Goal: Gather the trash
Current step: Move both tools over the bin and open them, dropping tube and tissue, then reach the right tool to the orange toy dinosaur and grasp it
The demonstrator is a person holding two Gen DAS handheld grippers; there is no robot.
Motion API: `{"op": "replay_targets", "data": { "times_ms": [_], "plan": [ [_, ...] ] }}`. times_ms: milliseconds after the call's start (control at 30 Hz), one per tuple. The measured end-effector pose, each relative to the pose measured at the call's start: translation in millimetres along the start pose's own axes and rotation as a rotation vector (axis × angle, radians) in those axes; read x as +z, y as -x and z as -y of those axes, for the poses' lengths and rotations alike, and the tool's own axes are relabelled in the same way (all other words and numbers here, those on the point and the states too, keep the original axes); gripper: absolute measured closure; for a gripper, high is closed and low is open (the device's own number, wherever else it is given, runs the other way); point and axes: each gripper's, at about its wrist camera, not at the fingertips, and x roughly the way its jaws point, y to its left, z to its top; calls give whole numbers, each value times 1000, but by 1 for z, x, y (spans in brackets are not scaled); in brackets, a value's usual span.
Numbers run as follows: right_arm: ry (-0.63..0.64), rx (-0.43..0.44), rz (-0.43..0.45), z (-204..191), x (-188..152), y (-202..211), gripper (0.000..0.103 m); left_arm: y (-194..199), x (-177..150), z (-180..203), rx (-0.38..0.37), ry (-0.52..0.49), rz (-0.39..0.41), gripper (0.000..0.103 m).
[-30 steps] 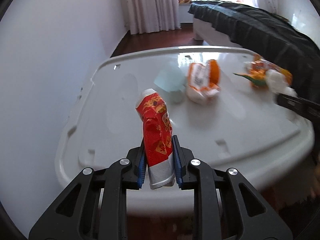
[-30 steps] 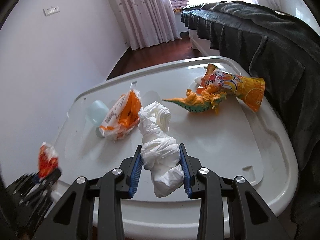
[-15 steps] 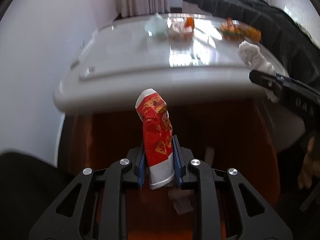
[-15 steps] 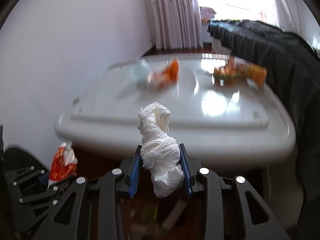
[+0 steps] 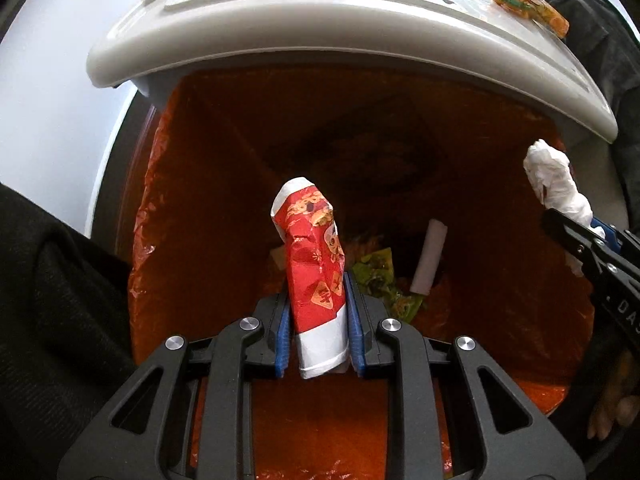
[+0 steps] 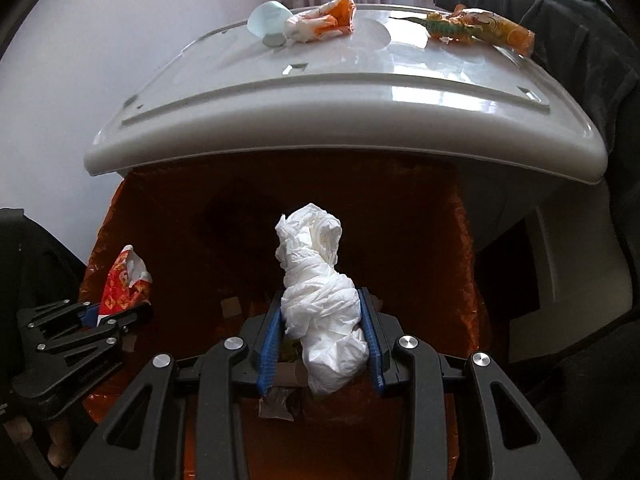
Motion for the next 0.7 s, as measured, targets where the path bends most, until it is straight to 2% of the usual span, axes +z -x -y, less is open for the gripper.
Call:
{"op": "replay_targets", "data": {
  "times_ms": [100,167,200,233,267,300,367,533,700],
  "plan": [
    [9,-5,-6,-2,-1,-2,67,0,-1,4,13,-26,9,81],
    [11,-6,-12,-2,-2,-3,60,0,0,6,16,-39,11,75],
    [6,-18,-13,-1,-2,-2,41,-1,-1,7,25,-44,10,69],
    [0,-32,-2,0,-1,-2,28,-1,-4,12,37,-49,10,52],
    [-12,-47,23,2,0,2,28,0,-4,13,52,-48,11,30],
    [-25,-46,36,4,1,5,28,2,-5,13,64,-46,25,23],
    [-69,-48,67,12,1,11,28,7,-4,13,66,-46,48,22],
    [-164,-37,91,31,3,17,28,6,-3,11,74,-51,41,22],
    [-172,-15,97,32,5,18,28,13,4,12,70,-48,61,22]
  ]
}}
